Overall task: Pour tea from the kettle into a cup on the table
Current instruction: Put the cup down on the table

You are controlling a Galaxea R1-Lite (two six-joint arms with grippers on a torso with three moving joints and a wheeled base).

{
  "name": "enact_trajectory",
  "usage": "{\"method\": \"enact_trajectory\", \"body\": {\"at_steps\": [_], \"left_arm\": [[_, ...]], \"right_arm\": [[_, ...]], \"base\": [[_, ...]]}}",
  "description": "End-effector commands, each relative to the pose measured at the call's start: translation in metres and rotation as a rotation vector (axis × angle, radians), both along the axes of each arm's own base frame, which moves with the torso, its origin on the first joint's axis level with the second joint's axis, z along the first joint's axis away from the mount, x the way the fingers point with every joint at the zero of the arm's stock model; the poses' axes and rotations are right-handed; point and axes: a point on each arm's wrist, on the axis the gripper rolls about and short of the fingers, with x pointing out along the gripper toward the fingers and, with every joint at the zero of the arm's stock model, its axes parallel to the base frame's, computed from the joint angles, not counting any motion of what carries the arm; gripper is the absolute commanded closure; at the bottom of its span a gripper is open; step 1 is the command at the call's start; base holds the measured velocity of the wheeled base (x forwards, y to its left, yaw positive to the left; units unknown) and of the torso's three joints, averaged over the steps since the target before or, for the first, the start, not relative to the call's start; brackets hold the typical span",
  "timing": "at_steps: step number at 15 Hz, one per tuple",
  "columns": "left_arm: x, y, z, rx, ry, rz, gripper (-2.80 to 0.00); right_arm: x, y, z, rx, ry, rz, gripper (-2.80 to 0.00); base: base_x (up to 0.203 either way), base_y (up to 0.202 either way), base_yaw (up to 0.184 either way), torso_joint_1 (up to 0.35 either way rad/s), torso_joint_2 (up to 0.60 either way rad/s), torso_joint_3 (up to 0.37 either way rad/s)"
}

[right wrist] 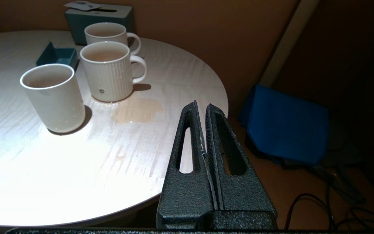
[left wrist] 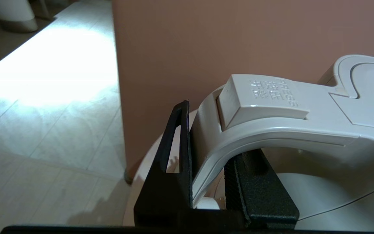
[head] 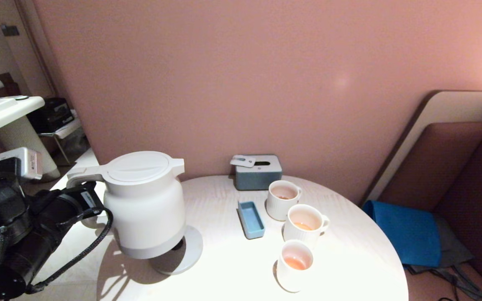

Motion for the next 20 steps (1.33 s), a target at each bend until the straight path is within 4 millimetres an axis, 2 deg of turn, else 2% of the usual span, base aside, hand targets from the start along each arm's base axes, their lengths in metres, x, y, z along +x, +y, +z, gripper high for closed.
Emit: {"method": "enact_trajectory", "body": {"at_steps": [1,5,12,20], "left_arm": [[0.023,-0.002,-0.025,0.025,0.085,0.013,0.0],[0.045,-0.008,-0.048,0.056,0.099,-0.032,0.0],[0.058,-0.011,-0.069,0.058,0.162,-0.046,0.0],[0.078,-0.016,-0.08,0.047,0.14,-0.044,0.0]], "right_arm": [[0.0,0.0,0.0,0.0,0.001,0.001,0.0],[0.0,0.0,0.0,0.0,0.001,0.001,0.0],[0.0,0.0,0.0,0.0,0.001,0.001,0.0],[0.0,0.0,0.0,0.0,0.001,0.001,0.0]], "base": [[0.0,0.0,0.0,0.0,0.0,0.0],[0.0,0.0,0.0,0.0,0.0,0.0],[0.0,0.0,0.0,0.0,0.0,0.0],[0.0,0.0,0.0,0.0,0.0,0.0]]}}
